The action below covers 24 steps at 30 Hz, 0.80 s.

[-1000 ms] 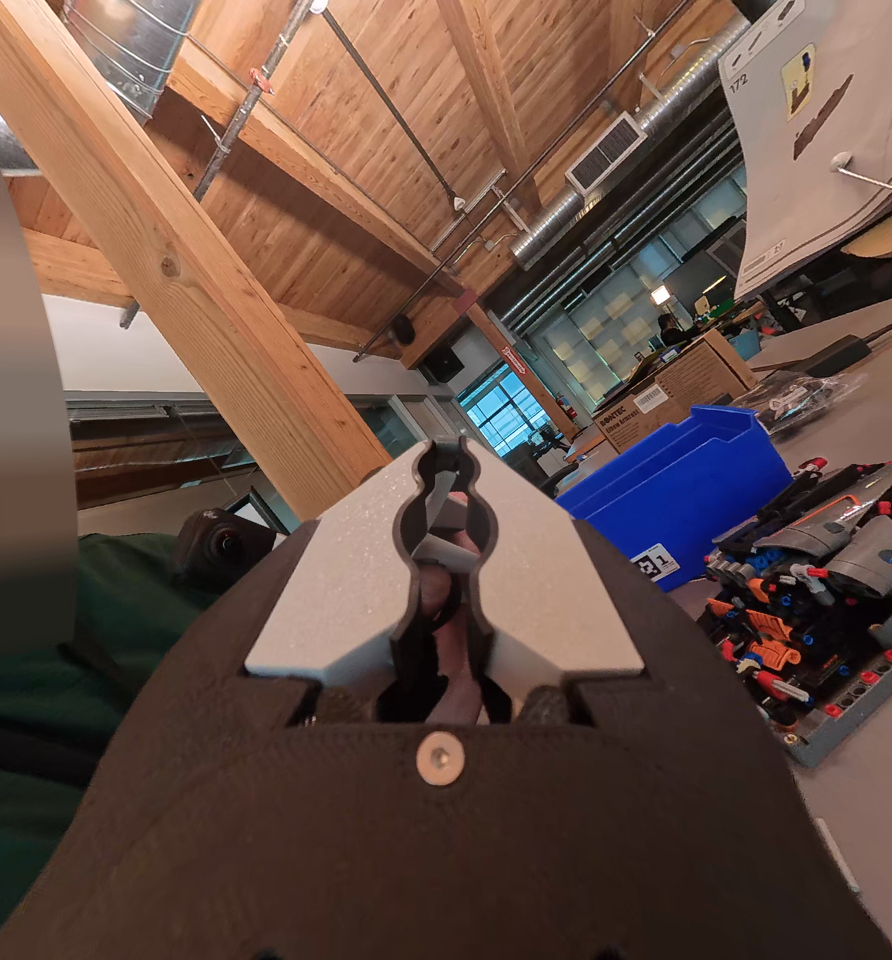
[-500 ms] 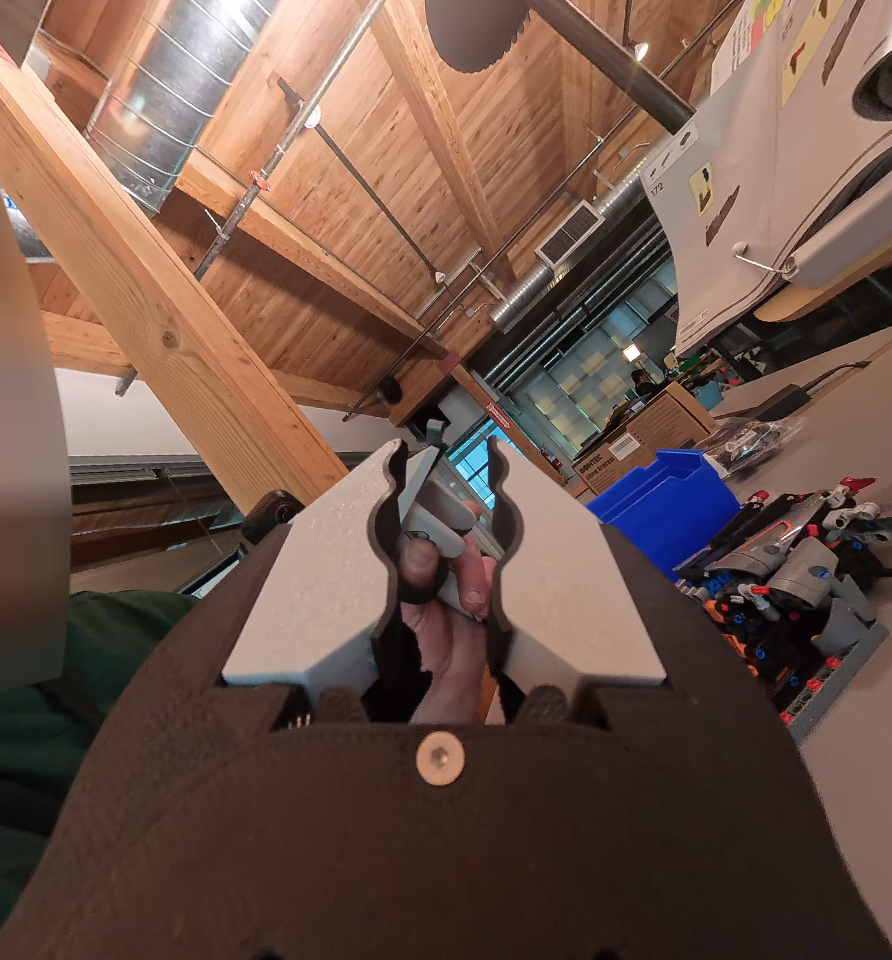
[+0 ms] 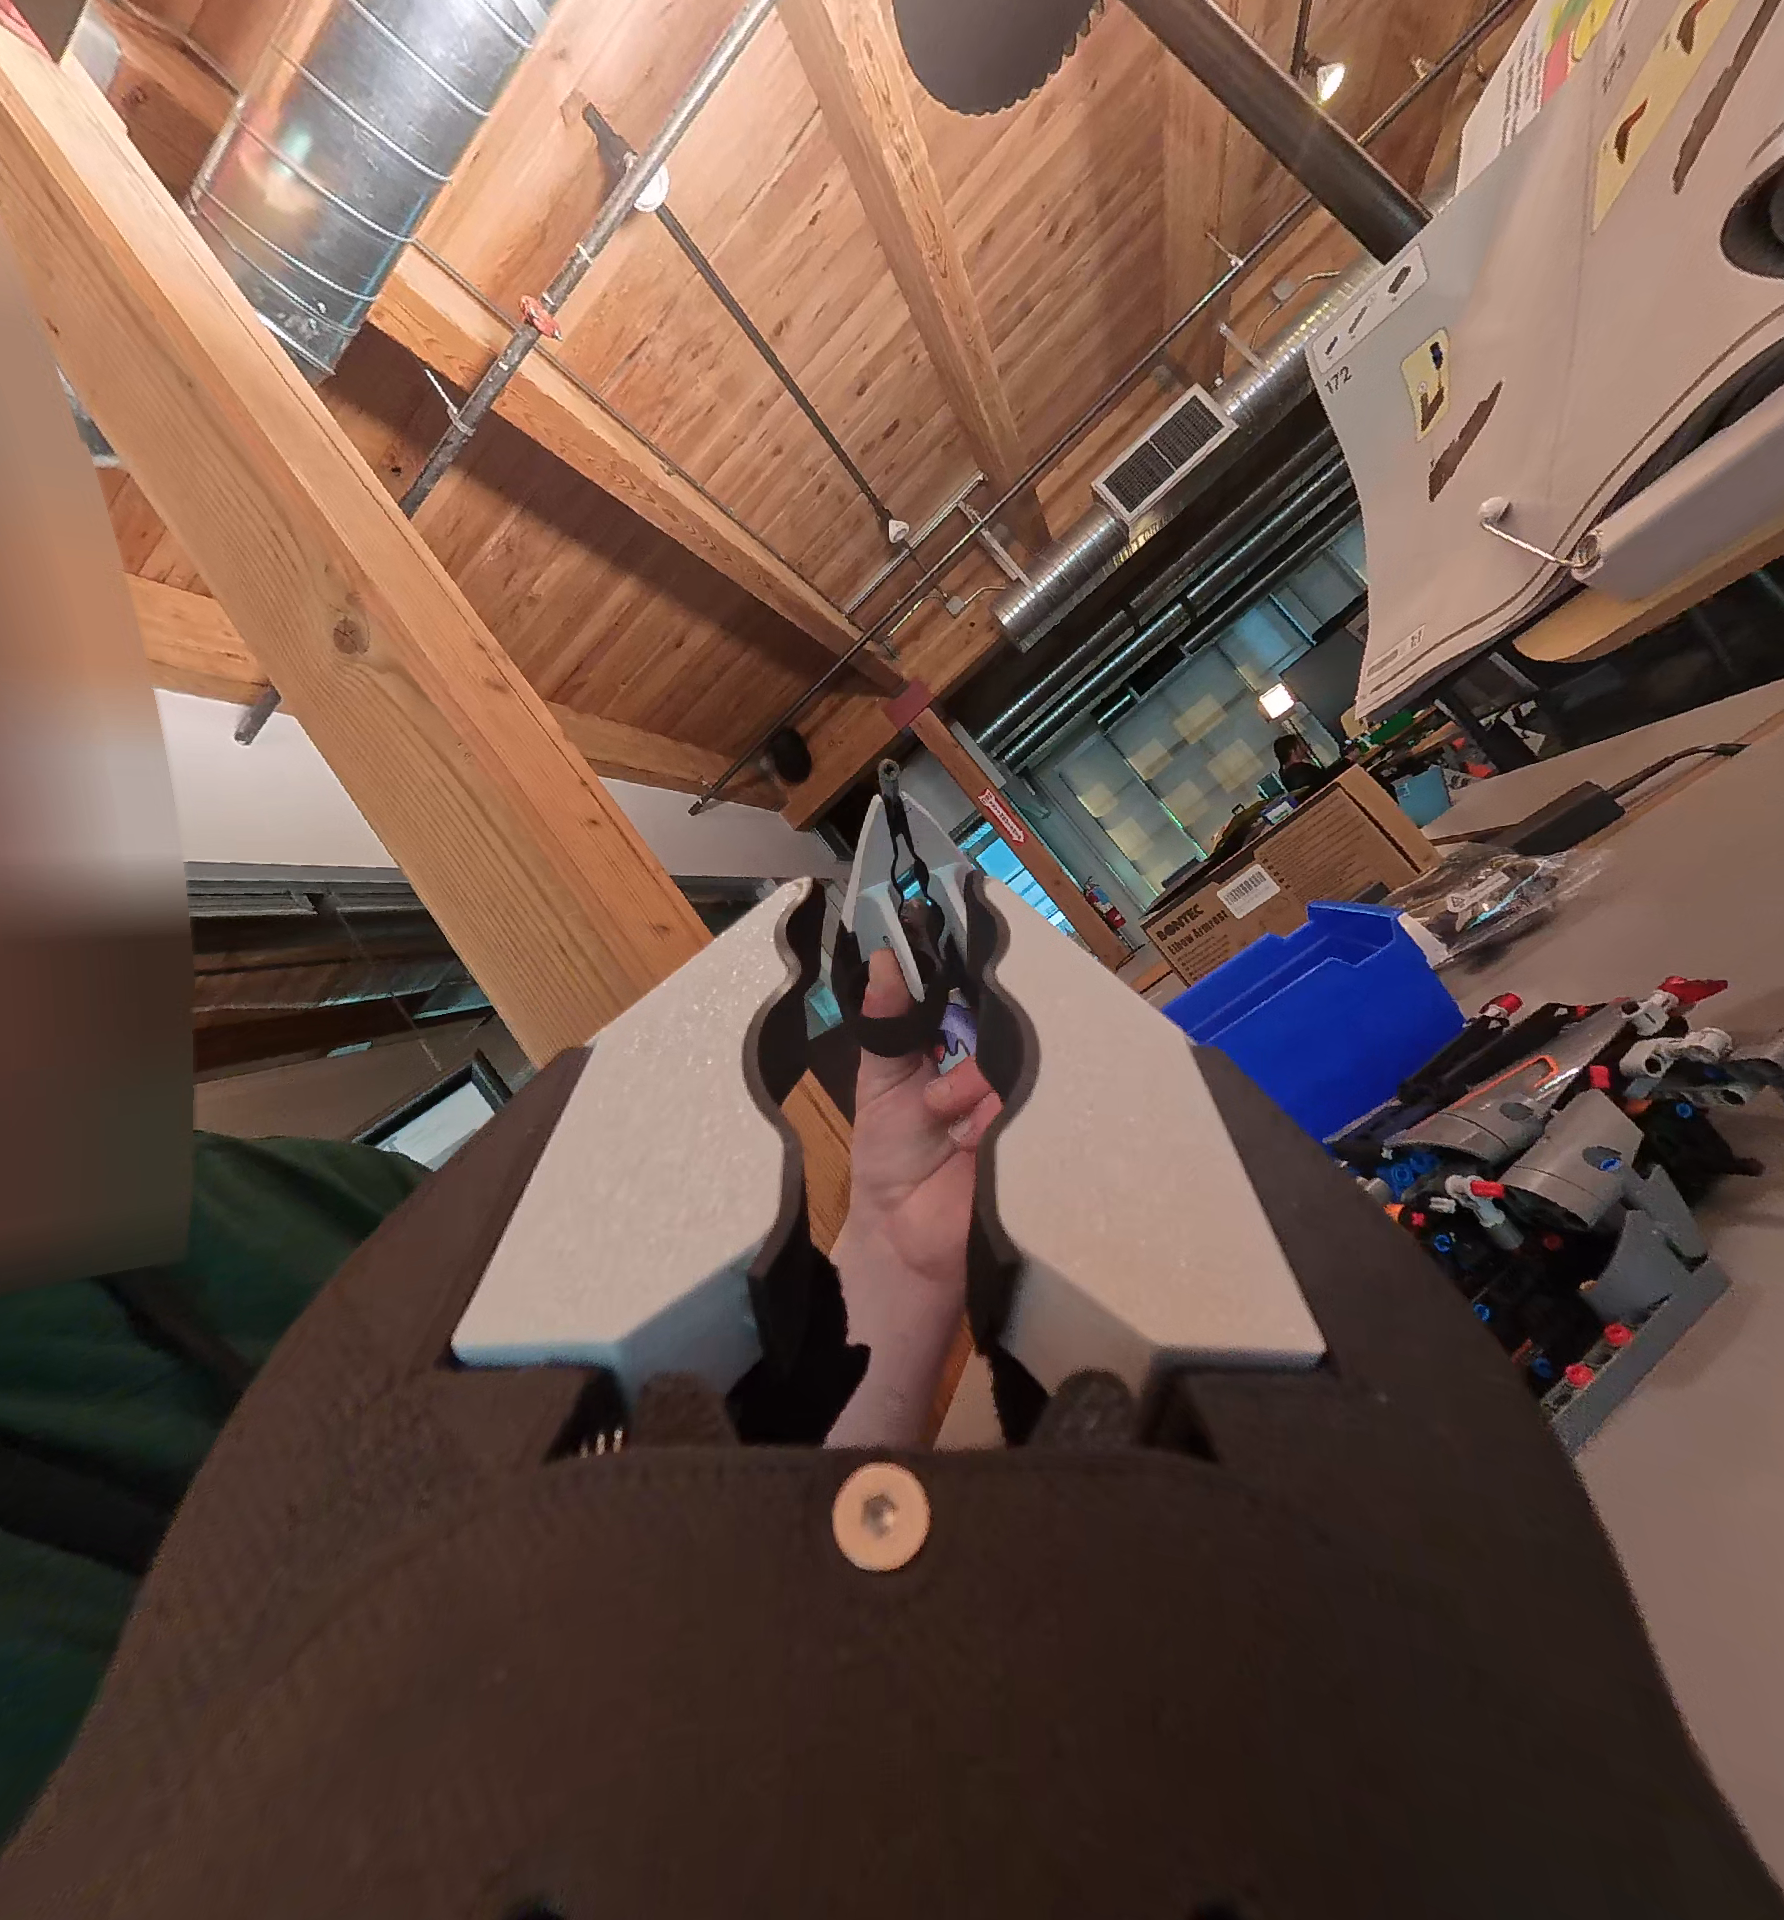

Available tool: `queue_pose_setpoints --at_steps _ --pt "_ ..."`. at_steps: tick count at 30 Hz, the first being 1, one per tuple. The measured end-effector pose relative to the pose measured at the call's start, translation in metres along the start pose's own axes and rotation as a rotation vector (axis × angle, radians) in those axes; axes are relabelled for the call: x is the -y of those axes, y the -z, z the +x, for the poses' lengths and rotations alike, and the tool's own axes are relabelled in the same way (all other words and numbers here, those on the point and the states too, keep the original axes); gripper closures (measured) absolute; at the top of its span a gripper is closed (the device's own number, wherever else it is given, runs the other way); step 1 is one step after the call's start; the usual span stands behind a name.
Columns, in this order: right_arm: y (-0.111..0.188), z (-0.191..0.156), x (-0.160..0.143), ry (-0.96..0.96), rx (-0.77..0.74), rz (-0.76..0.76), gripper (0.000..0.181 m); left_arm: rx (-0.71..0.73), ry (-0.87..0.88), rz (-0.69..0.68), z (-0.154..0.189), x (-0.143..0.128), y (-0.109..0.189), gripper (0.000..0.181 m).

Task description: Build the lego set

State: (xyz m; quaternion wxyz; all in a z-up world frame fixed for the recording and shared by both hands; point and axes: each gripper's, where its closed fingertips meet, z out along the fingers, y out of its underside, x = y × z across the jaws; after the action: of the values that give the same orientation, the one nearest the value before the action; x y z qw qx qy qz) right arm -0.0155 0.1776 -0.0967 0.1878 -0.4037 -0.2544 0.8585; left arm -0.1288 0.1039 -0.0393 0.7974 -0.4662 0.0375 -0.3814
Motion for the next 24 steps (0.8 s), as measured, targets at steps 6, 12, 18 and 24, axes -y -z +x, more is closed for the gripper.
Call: queue_pose_setpoints --at_steps 6,12,18,24 --pt "0.001 0.003 -0.002 0.009 0.002 -0.014 0.156 -0.113 0.162 0.069 -0.005 0.002 0.004 0.18" --pt "0.002 0.009 -0.004 -0.002 -0.005 -0.018 0.156 -0.174 0.243 0.102 -0.01 0.002 0.005 0.18" --pt "0.004 0.008 -0.002 0.0 0.0 -0.013 0.156 -0.208 0.258 0.106 -0.008 0.004 0.004 0.18" --pt "0.002 0.002 -0.001 0.016 0.014 -0.017 0.156 -0.219 0.253 0.087 -0.005 0.001 0.002 0.18"
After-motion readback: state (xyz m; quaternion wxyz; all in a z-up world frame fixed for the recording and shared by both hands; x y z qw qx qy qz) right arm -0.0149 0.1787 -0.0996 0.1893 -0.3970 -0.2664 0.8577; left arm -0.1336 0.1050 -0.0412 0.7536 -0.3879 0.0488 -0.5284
